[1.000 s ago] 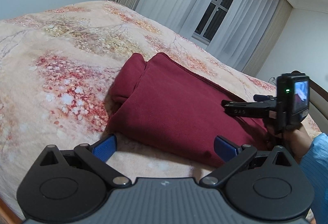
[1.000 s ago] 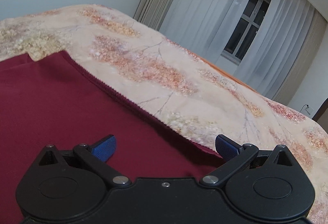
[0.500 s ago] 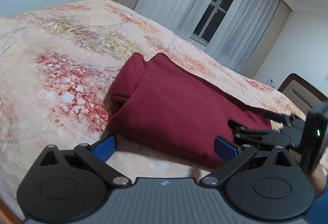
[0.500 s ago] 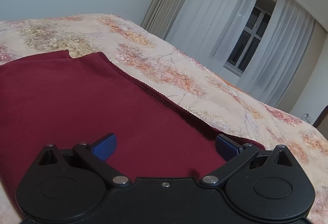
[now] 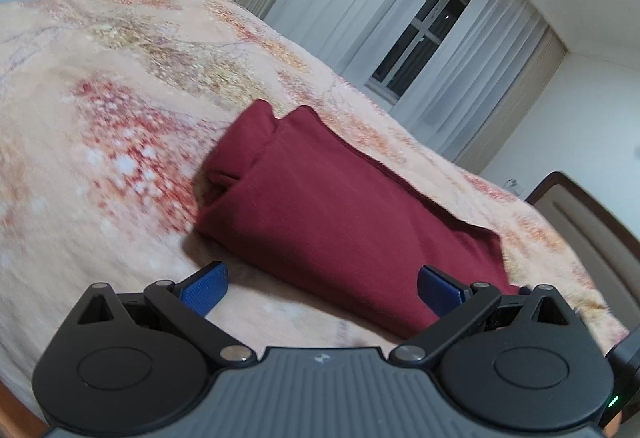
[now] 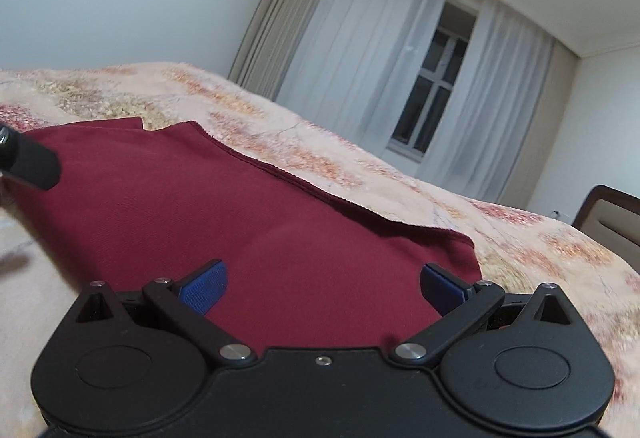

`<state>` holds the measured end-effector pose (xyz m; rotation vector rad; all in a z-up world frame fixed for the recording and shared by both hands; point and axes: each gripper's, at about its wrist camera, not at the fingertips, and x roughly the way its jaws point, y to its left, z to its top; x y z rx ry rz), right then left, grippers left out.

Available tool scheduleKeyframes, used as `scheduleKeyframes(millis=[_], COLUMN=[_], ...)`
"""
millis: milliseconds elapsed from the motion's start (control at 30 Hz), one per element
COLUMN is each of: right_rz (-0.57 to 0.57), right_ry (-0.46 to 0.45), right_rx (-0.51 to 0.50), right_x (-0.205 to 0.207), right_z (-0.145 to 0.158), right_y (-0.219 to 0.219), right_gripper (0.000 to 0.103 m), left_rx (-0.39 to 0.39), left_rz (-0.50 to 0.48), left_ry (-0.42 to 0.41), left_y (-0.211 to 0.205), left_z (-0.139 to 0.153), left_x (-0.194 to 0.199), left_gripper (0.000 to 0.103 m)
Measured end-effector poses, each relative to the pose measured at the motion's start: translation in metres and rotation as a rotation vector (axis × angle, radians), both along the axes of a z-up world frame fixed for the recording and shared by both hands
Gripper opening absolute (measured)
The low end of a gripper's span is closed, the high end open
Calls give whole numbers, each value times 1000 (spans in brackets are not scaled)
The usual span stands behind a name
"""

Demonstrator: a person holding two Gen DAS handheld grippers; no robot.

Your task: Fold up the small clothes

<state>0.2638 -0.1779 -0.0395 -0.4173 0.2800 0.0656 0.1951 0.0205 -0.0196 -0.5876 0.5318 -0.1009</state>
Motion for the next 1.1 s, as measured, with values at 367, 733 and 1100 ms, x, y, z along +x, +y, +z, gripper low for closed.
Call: scheduleKeyframes(millis=[367,733,1100], right_rz=[-23,-27,-32], right_ry=[-96,-165,-194], right_rx=[9,-7,-25], right_x=[-21,-37,-40], right_z=[-17,-28,-33], right_y=[-1,3,6], right_gripper=[102,102,102], left_rx=[-134,-135,-167], left_rz=[59,211,270], left_ry=[-4,-10,-31], left_y=[9,12,19], left_z=[-8,-13,-16], left_x=[21,26,26], left_gripper=[103,82,67])
